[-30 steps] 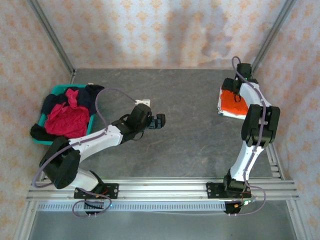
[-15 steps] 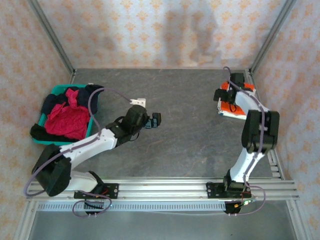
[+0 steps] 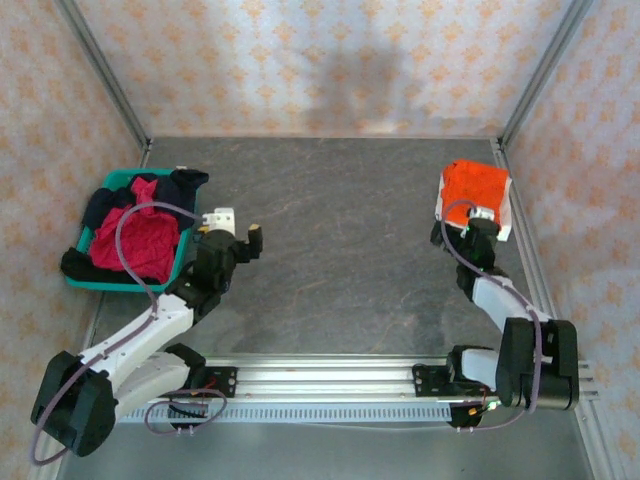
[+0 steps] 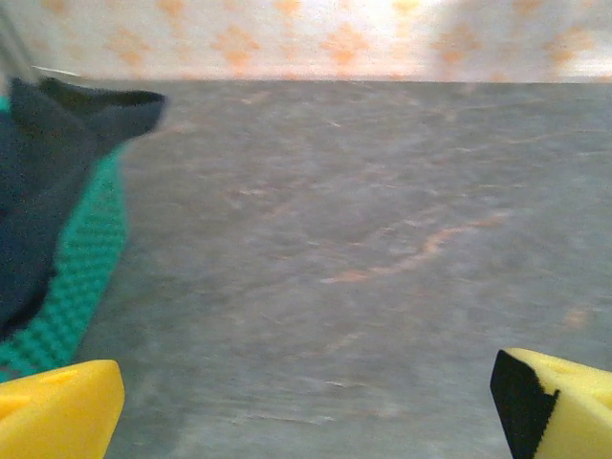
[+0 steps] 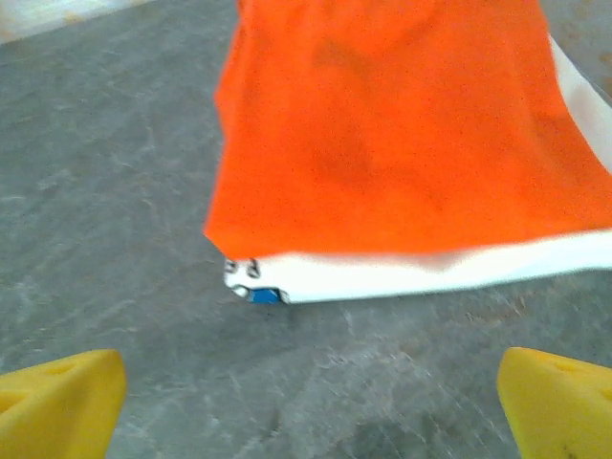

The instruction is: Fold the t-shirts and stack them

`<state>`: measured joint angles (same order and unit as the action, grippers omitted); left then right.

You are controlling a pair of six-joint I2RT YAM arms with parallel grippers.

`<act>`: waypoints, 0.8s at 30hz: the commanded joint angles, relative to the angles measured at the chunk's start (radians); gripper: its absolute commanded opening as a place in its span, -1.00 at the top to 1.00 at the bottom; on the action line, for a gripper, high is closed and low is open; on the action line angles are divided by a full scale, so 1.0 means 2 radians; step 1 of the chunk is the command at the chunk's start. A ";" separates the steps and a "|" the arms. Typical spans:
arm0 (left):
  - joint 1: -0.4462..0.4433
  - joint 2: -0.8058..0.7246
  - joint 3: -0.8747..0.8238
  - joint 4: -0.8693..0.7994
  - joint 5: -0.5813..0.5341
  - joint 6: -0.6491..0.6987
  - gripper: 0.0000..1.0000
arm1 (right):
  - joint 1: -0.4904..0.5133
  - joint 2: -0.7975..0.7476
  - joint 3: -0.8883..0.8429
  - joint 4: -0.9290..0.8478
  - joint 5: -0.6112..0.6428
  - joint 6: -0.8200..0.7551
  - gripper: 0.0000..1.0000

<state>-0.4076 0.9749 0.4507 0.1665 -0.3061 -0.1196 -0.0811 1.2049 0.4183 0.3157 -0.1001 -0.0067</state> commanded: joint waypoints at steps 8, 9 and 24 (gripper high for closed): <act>0.069 0.056 -0.049 0.153 0.005 0.095 -1.00 | 0.001 0.053 -0.044 0.216 0.041 0.018 -0.99; 0.081 0.074 -0.058 0.183 0.024 0.091 -0.99 | 0.001 0.059 -0.041 0.219 0.031 0.020 -0.99; 0.195 0.262 -0.015 0.297 0.166 0.072 -0.99 | 0.001 0.161 -0.051 0.336 -0.019 0.014 -0.99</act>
<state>-0.0490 1.4887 0.4034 0.6792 -0.0250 0.0639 -0.0811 1.4879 0.3218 0.9062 -0.1158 0.0250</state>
